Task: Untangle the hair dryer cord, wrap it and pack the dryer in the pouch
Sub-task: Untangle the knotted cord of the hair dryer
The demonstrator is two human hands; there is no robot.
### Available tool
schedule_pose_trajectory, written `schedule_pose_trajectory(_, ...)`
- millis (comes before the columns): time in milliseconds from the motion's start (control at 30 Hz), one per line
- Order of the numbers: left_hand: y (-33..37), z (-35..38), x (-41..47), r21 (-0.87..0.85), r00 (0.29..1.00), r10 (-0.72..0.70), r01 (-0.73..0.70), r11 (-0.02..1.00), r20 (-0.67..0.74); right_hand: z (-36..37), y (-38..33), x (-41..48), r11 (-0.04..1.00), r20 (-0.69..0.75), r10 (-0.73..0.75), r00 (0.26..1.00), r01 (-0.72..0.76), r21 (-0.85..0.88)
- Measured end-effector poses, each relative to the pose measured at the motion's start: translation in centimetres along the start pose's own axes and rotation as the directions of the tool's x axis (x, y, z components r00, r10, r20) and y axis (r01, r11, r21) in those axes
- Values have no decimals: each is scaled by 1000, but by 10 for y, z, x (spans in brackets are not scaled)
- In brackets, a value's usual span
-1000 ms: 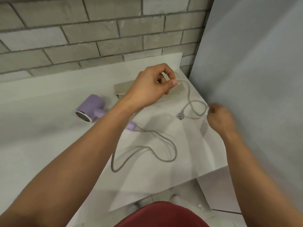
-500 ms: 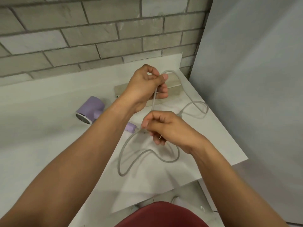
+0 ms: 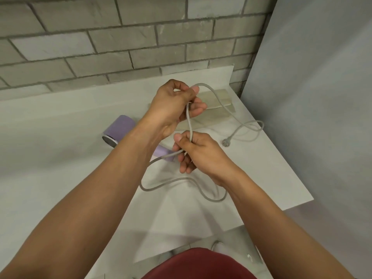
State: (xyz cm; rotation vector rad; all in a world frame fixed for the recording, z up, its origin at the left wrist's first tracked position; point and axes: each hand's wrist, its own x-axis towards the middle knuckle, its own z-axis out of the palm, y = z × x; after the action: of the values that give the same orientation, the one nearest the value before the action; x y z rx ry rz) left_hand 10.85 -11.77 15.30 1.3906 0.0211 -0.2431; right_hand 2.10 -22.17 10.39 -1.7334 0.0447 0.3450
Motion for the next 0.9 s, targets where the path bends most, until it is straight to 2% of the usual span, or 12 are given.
schedule_pose_trajectory(100, -6, -30, 1, 325, 993, -50, 13, 946, 106, -2, -6, 0, 994, -42, -49, 998, 53, 98)
schedule_pose_trajectory(167, -26, -56, -3, 435, 955, -155, 31, 900, 253, -5, -14, -2, 972, -64, -70, 995, 83, 221)
schedule_pose_trajectory(267, -67, -85, -23, 312, 837, -329, 201, 928, 437, -10, -36, -2, 879, -84, -97, 992, 125, 459)
schedule_pose_trajectory(400, -109, -102, -59, 133, 732, -266, 235, 963, 628, -24, -64, 2, 658, -105, -134, 985, 168, 734)
schedule_pose_trajectory(500, -124, -108, -76, 282, 765, -203, 29, 959, 611, -37, -77, 10, 454, -86, -173, 981, 157, 877)
schedule_pose_trajectory(533, -126, -110, -79, 314, 769, -204, 4, 949, 605, -43, -78, 14, 404, -78, -174, 982, 144, 903)
schedule_pose_trajectory(567, -128, -112, -82, 302, 786, -208, 29, 953, 582, -48, -77, 18, 371, -76, -160, 984, 131, 919)
schedule_pose_trajectory(633, -123, -117, -88, 158, 854, -163, 97, 983, 493, -59, -69, 26, 353, -80, -83, 993, 104, 930)
schedule_pose_trajectory(700, -111, -125, -90, -43, 934, -69, 89, 995, 350, -69, -51, 30, 377, -80, 49, 996, 56, 924)
schedule_pose_trajectory(767, -97, -133, -90, -220, 967, 32, 24, 975, 251, -77, -25, 34, 444, -82, 196, 977, -13, 896)
schedule_pose_trajectory(833, -78, -138, -88, -278, 975, 122, -67, 958, 185, -74, 5, 38, 541, -76, 335, 939, -126, 832)
schedule_pose_trajectory(900, -57, -137, -86, -252, 984, 153, -126, 960, 90, -62, 34, 41, 625, -53, 458, 888, -279, 729)
